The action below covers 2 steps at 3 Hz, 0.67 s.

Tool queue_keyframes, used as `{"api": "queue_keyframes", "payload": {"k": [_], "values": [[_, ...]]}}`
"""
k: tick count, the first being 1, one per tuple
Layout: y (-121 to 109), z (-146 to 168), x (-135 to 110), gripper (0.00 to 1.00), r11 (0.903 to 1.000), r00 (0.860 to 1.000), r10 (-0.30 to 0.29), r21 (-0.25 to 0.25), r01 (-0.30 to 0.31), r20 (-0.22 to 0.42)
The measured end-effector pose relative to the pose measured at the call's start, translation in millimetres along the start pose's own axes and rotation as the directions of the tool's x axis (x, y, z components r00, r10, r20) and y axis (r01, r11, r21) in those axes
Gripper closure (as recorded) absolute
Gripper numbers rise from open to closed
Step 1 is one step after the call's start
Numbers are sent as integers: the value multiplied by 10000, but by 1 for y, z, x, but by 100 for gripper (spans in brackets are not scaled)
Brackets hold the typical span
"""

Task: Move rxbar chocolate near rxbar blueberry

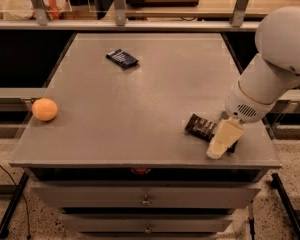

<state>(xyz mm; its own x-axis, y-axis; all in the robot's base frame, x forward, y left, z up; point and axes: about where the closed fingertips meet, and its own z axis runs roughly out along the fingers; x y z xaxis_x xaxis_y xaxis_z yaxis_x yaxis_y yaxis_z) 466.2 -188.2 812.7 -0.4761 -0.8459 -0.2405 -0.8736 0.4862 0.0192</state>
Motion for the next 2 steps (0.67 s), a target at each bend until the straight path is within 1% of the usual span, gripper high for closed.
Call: {"api": "queue_keyframes", "payload": {"k": [2], "values": [[0, -15, -4, 86, 10000, 10000, -2, 1, 2, -2]]}}
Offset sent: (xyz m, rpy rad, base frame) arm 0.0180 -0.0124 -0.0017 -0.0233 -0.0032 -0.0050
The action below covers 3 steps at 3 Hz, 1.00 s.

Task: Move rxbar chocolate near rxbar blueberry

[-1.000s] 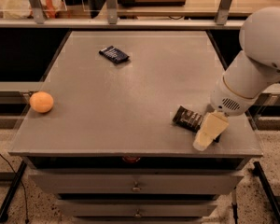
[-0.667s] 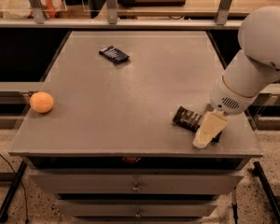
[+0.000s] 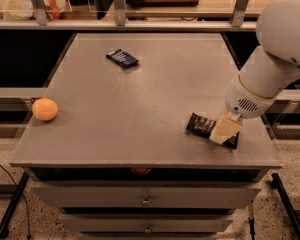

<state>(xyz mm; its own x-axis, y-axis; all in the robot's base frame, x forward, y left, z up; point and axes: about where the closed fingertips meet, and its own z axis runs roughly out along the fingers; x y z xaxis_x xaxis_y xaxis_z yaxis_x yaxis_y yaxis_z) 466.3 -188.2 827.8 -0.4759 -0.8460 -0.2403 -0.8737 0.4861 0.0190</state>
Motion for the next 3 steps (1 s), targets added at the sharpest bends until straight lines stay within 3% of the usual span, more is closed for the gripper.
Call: {"api": "queue_keyframes", "payload": {"k": [1, 2, 3], "values": [[0, -3, -1, 100, 10000, 10000, 1, 0, -1, -1], [-16, -14, -2, 100, 9988, 9999, -121, 469, 126, -112], [-38, -47, -8, 100, 9885, 9990, -394, 1455, 421, -220]]}}
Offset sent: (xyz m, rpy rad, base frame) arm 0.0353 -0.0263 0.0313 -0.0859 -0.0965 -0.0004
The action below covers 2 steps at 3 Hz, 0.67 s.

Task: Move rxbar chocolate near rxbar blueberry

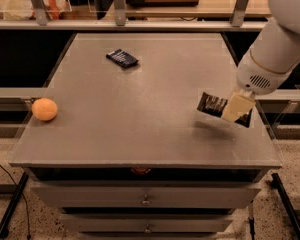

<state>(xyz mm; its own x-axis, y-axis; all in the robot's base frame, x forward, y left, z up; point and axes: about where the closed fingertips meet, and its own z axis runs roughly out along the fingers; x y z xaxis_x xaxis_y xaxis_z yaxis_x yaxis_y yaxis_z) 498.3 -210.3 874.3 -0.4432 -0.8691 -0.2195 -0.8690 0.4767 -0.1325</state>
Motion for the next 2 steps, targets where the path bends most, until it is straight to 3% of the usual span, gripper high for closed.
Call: {"api": "queue_keyframes", "payload": {"k": [1, 2], "values": [[-26, -40, -6, 100, 9945, 9996, -261, 1017, 254, 55], [-26, -40, -6, 100, 9945, 9997, -260, 1020, 253, 49]]}}
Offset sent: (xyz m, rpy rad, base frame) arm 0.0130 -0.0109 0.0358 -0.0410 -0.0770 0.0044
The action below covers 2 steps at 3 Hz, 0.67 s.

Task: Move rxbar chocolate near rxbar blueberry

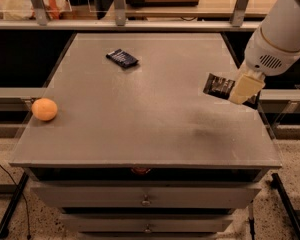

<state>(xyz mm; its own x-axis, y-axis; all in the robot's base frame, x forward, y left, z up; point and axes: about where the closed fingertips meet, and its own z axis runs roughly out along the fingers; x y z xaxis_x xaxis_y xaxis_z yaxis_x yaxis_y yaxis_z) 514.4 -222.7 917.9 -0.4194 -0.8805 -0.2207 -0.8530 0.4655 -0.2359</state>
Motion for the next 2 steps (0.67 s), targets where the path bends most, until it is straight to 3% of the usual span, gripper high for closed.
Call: {"api": "queue_keyframes", "payload": {"k": [1, 2], "values": [[-16, 6, -20, 100, 9978, 9982, -587, 323, 584, 78], [-41, 18, -57, 100, 9880, 9883, -1490, 467, 1475, 311]]}}
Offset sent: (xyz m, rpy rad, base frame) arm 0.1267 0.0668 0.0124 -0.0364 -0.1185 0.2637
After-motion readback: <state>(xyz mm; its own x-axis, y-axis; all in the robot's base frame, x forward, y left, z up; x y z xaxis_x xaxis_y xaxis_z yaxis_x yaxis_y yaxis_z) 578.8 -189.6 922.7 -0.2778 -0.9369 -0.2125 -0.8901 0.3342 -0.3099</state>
